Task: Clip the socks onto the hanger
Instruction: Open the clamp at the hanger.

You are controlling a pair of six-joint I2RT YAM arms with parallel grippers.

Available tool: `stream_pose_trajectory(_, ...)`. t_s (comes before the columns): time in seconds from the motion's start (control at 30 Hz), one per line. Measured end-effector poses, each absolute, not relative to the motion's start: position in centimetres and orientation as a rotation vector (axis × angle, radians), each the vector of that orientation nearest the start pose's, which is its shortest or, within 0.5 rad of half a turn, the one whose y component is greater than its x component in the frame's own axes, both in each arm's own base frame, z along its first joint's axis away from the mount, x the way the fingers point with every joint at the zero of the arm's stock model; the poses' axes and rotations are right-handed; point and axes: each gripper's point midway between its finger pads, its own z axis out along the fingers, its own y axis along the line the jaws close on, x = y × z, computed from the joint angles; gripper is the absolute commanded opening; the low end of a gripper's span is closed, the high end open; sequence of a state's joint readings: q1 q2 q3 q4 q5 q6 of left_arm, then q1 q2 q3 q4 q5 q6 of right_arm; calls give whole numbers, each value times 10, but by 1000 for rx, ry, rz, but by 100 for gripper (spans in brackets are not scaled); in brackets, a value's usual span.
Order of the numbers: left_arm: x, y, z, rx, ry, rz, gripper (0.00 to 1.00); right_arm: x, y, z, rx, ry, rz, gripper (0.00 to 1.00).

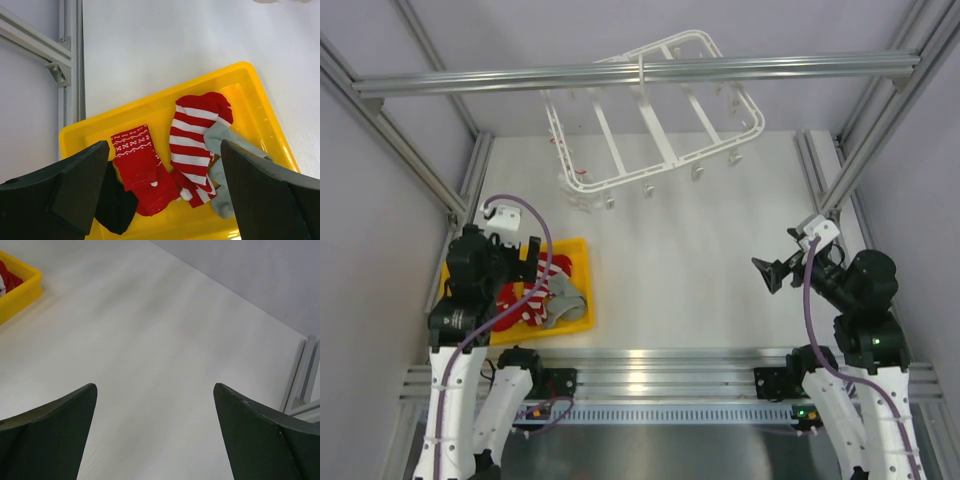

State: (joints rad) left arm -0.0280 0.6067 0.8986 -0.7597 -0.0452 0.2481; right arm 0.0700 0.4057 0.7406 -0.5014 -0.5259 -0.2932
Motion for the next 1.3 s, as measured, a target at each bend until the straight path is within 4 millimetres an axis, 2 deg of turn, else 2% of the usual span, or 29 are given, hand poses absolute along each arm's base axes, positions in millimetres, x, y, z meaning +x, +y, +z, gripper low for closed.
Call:
stream_pose_trajectory(0.1,224,3,258,239,2000,122,98,209,94,276,-666,1617,316,100)
stream_pose_trajectory(0.23,224,-15,281,238,1938,-2,98,214,96,284,-633,1634,349,100)
stream_pose_trajectory(0.4,221,-48,291,263,1899,-217,95,220,102,297,-618,1643,394,100)
stream_pose_trajectory(0.43,221,-55,295,266,1879,-267,91,222,104,299,-620,1647,405,100)
stream_pose_trajectory(0.5,219,-66,305,279,1817,-338,91,224,111,300,-631,1651,433,100)
stream_pose_trajectory(0.57,217,-79,312,308,1712,-409,91,225,122,300,-659,1654,467,100)
stream_pose_trajectory(0.63,210,-89,311,334,1620,-465,90,224,137,301,-696,1647,503,100)
stream_pose_trajectory(0.77,202,-106,314,392,1478,-554,80,219,164,303,-751,1616,571,100)
stream_pose_trajectory(0.97,220,-120,337,472,1352,-615,75,206,202,328,-769,1475,689,100)
stream_pose_trajectory(1.0,224,-122,340,483,1341,-621,71,202,210,332,-778,1455,718,100)
stream_pose_trajectory(1.17,243,-130,336,539,1337,-653,66,205,241,343,-771,1402,784,100)
stream_pose_trajectory(1.3,254,-134,332,576,1331,-668,63,202,273,338,-813,1382,820,100)
